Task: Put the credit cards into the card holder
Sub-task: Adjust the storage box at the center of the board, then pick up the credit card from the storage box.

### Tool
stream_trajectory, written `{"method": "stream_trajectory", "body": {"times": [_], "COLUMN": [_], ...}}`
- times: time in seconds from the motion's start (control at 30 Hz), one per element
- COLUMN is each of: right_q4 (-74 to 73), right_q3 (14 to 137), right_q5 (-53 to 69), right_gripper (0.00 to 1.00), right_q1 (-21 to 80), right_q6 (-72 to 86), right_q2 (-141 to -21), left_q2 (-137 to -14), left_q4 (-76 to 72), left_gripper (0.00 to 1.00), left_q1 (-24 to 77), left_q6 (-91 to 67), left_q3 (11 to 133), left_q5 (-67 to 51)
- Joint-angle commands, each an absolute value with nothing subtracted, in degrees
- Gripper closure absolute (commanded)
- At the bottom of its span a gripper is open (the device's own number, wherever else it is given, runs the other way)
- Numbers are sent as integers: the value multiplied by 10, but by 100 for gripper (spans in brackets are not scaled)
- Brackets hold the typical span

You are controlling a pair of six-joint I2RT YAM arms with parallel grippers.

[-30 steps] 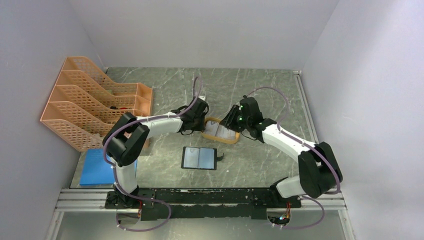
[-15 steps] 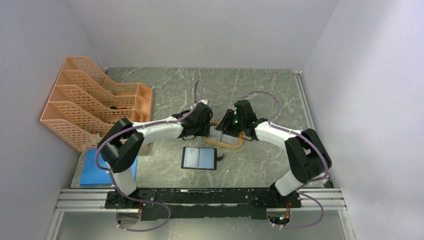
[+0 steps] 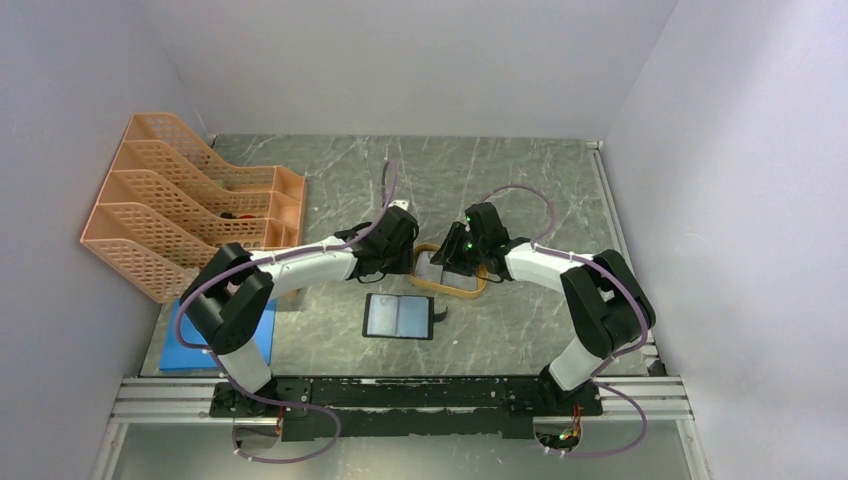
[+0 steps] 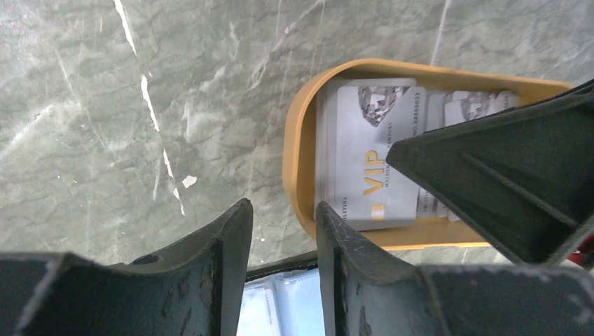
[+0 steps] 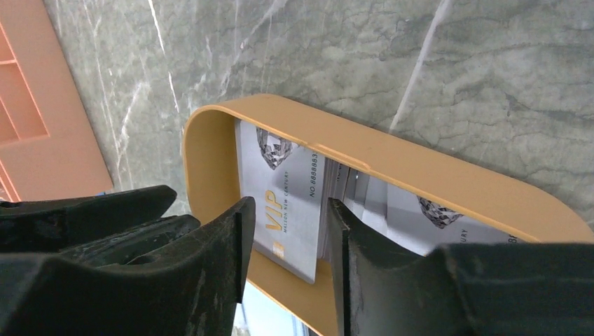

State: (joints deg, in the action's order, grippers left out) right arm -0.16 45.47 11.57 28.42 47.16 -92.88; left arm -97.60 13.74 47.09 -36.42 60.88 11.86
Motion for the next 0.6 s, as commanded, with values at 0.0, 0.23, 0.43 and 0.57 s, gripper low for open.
{"method": "stream_trajectory", "body": {"times": [0.0, 0.23, 0.43, 0.57], "right_q4": [20, 35, 44, 62], "right_q3": [451, 442, 439, 432], "right_q5": [123, 137, 144, 157], "right_gripper": [57, 69, 75, 74], "right_q1": [293, 296, 295, 295], "right_q6": [462, 459, 458, 465], "right_q2": [-934, -936, -938, -938], "left_q2": [-965, -972, -974, -972], "left_q4": [146, 148, 145, 143], "left_gripper": [58, 65, 70, 73], "left_q1": [471, 471, 471, 471], "left_q6": [-360, -355, -357, -359], "left_q3": [601, 604, 600, 595], "left_q5": [134, 137, 133, 130]}}
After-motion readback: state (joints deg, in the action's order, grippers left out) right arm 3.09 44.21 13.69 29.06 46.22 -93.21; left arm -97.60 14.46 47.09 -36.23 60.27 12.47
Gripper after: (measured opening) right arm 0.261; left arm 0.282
